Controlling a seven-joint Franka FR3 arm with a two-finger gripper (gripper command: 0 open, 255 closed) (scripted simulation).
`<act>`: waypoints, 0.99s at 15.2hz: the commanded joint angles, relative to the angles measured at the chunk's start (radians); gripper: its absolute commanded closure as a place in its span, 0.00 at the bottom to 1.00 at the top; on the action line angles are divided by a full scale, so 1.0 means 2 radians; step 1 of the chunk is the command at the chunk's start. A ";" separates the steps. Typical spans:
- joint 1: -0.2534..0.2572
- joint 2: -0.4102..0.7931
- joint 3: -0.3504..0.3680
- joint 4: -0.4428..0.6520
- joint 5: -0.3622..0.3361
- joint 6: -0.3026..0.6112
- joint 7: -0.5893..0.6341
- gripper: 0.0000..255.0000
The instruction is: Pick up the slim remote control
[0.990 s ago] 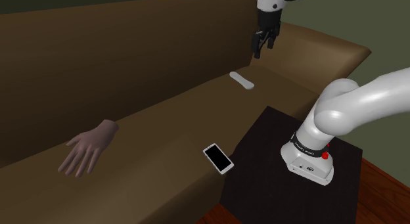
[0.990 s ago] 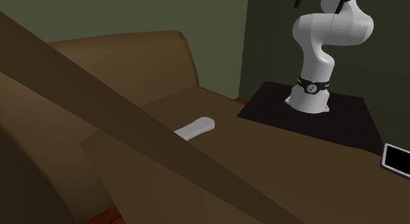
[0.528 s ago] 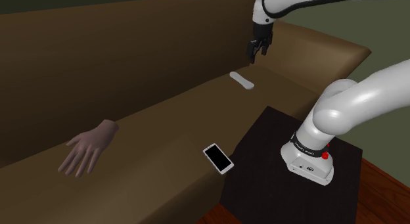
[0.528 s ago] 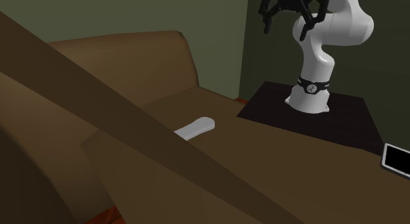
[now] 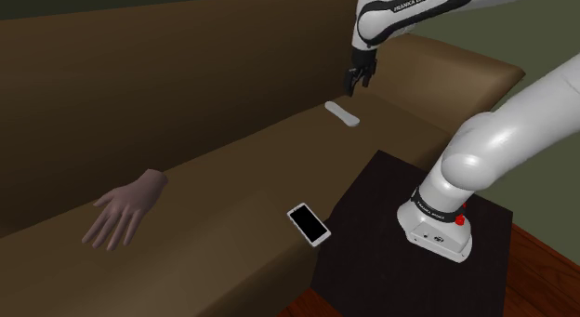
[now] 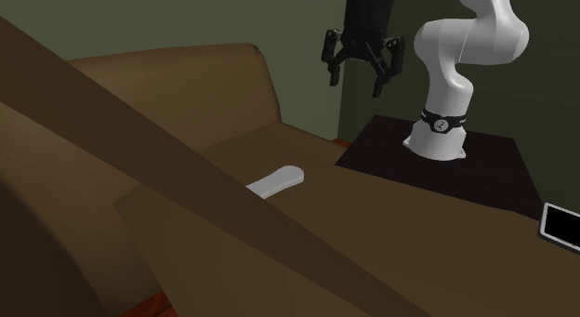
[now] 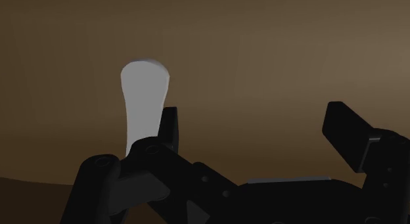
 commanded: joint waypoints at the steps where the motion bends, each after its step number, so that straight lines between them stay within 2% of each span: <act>1: 0.000 0.035 -0.015 0.010 0.009 0.028 -0.016 0.00; 5: -0.001 0.111 -0.044 0.036 0.042 0.081 -0.060 0.00; 9: -0.007 0.193 -0.063 0.073 0.096 0.123 -0.115 0.00; 15: -0.042 0.320 -0.057 0.150 0.193 0.157 -0.201 0.00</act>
